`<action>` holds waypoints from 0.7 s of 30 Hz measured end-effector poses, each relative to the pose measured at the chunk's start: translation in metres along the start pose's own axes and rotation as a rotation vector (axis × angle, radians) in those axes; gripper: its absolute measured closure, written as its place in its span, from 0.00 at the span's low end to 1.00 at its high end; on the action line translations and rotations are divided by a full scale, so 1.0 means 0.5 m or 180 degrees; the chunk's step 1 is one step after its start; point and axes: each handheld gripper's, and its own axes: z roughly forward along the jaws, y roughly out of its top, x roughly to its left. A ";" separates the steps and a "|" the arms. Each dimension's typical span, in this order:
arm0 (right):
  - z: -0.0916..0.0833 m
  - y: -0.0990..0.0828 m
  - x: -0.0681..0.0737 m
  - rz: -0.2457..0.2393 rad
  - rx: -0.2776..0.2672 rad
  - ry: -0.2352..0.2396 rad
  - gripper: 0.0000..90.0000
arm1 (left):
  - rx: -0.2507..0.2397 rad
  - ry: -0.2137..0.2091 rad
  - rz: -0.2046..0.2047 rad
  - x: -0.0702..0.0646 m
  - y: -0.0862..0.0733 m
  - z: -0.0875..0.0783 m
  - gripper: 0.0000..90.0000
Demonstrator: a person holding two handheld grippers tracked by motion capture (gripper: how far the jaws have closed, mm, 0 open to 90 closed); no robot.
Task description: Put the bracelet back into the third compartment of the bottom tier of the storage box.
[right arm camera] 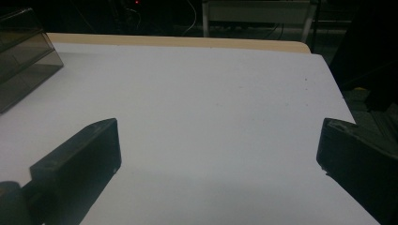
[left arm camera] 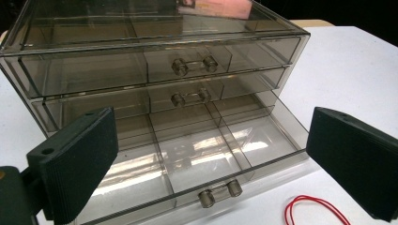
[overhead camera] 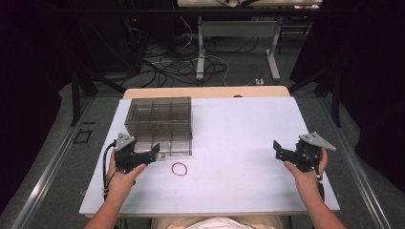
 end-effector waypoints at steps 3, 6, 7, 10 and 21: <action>-0.001 0.000 0.002 -0.0034 0.0043 0.0032 0.00 | -0.0005 -0.0015 -0.0017 -0.001 0.001 0.000 0.04; -0.002 -0.001 0.004 -0.0047 0.0082 0.0046 0.02 | -0.0006 -0.0022 0.0001 -0.004 0.002 -0.003 0.06; -0.001 -0.001 0.004 -0.0064 0.0079 0.0057 0.02 | -0.0004 -0.0010 0.0013 -0.005 0.002 -0.004 0.07; 0.001 -0.002 0.005 -0.0082 0.0057 0.0065 0.03 | -0.0008 -0.0007 0.0031 -0.010 0.003 -0.006 0.10; -0.002 -0.002 0.011 -0.0139 0.0115 0.0122 0.07 | 0.0101 -0.0020 0.0055 -0.021 -0.001 -0.003 0.18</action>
